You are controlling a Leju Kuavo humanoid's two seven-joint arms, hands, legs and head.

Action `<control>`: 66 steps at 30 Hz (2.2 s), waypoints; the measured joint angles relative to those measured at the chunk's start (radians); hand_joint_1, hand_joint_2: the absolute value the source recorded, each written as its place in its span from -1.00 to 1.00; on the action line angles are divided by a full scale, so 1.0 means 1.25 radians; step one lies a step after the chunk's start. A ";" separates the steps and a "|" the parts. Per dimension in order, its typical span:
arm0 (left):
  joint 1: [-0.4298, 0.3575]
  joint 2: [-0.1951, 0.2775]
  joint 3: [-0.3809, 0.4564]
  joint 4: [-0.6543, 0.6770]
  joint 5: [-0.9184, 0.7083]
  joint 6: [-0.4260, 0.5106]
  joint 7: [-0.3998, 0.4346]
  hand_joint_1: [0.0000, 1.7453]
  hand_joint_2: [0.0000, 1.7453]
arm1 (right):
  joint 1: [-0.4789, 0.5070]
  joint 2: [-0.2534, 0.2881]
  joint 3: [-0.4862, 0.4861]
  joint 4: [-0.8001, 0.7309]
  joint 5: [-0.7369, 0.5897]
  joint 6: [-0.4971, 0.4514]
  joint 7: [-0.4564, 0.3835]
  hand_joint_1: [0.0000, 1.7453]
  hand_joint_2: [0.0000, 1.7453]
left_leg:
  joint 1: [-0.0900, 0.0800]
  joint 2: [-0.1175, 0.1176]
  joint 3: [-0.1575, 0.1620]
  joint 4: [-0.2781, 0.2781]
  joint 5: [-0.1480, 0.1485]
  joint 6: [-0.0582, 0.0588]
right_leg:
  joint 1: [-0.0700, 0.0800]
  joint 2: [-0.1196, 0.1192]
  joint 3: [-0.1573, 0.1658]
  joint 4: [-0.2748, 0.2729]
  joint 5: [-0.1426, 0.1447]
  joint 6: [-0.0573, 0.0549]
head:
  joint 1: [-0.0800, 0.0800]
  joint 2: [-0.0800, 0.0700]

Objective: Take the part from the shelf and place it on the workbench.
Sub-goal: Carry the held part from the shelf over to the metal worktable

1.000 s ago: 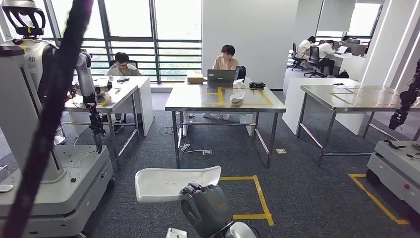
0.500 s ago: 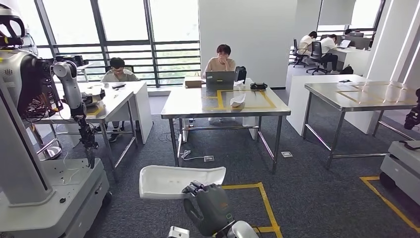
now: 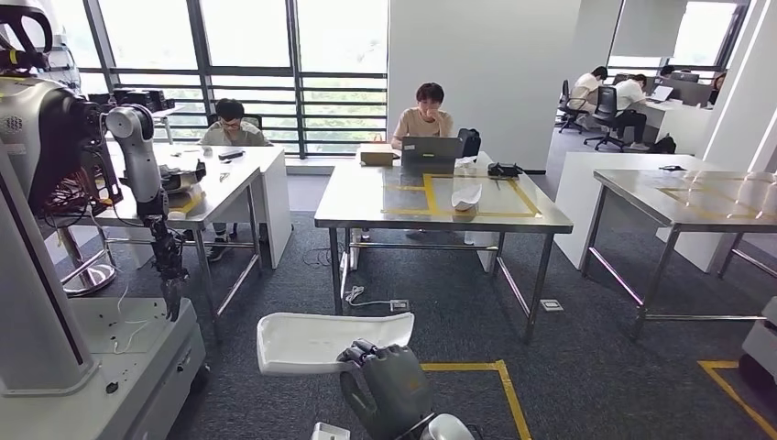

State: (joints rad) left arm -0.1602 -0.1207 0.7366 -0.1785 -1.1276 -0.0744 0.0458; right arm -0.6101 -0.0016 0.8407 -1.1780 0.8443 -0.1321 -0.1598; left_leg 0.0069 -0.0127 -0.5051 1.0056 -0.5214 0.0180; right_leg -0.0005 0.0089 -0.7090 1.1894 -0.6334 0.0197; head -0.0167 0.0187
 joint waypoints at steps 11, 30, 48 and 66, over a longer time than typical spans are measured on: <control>-0.015 0.001 -0.008 -0.002 -0.016 0.000 -0.001 -1.00 1.00 | 0.000 0.000 -0.041 -0.009 0.006 -0.002 0.030 1.00 1.00 | -0.002 0.003 -0.076 0.221 -0.076 -0.040 | 0.009 0.004 0.084 -0.141 0.153 -0.052 | 0.003 -0.001; -0.001 0.010 -0.008 -0.001 -0.001 0.002 -0.008 -1.00 1.00 | -0.013 0.000 -0.103 -0.010 0.014 0.017 0.027 1.00 1.00 | 0.006 0.001 -0.036 0.021 0.019 -0.003 | -0.010 -0.001 0.007 0.038 0.005 0.010 | 0.017 -0.007; 0.004 0.015 -0.008 -0.003 0.000 0.005 -0.009 -1.00 1.00 | -0.027 0.015 -0.110 0.004 0.013 0.019 0.023 1.00 1.00 | -0.015 0.004 -0.166 0.070 0.057 -0.011 | 0.005 0.001 0.147 -0.123 0.079 -0.041 | 0.037 -0.012; 0.002 0.013 -0.007 -0.002 0.010 0.006 -0.013 -1.00 1.00 | -0.025 0.018 -0.118 0.014 -0.006 0.030 0.030 1.00 1.00 | -0.011 -0.009 -0.016 0.024 -0.001 -0.015 | 0.006 -0.002 0.023 -0.125 0.195 -0.026 | 0.033 -0.012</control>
State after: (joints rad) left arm -0.1576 -0.1044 0.7284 -0.1815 -1.1147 -0.0668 0.0290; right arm -0.6418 0.0203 0.6937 -1.1600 0.8368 -0.0944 -0.1218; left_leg -0.0068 -0.0241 -0.5253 1.0353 -0.5224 -0.0002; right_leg 0.0068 0.0063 -0.6798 1.0334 -0.3896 -0.0132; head 0.0246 0.0043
